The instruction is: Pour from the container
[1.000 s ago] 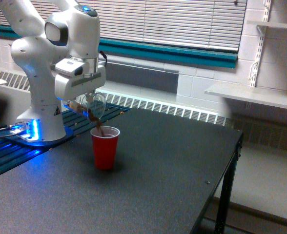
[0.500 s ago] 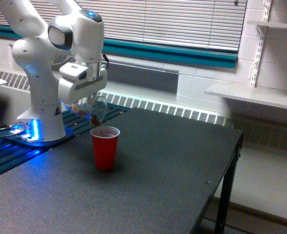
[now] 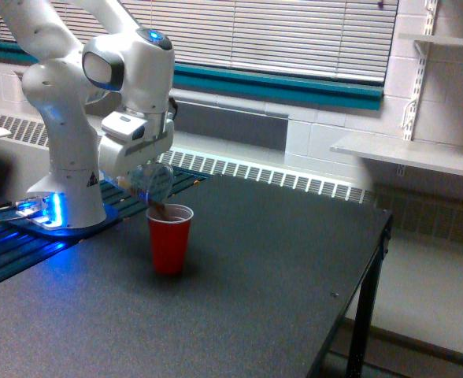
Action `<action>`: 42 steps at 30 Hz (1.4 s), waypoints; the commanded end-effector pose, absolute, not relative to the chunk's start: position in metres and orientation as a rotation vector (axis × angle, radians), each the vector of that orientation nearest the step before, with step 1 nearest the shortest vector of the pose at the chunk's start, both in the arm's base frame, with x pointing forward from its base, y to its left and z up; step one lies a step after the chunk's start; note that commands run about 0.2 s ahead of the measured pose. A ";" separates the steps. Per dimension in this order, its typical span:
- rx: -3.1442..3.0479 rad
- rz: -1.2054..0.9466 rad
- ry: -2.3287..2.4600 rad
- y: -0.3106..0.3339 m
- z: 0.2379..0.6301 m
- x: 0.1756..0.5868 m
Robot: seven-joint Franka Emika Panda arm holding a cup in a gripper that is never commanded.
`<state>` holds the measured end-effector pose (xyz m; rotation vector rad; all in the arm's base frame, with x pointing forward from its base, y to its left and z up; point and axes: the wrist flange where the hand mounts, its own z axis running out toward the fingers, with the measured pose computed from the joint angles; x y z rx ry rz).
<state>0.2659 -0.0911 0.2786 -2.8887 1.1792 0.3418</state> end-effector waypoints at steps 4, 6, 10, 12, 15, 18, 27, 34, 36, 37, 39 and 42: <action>-2.907 0.407 1.151 -0.078 0.259 0.259; -2.909 0.407 1.145 -0.077 0.258 0.259; -2.906 0.402 1.137 -0.077 0.256 0.260; -2.908 0.398 1.137 -0.078 0.255 0.261; -2.909 0.394 1.138 -0.079 0.254 0.261; -2.914 0.396 1.127 -0.079 0.253 0.261; -2.909 0.391 1.116 -0.079 0.251 0.262; -2.903 0.362 1.132 -0.084 0.253 0.262; -2.905 0.351 1.137 -0.087 0.255 0.263; -2.906 0.347 1.139 -0.088 0.255 0.263; -2.908 0.334 1.145 -0.091 0.257 0.264; -2.903 0.320 1.148 -0.094 0.260 0.265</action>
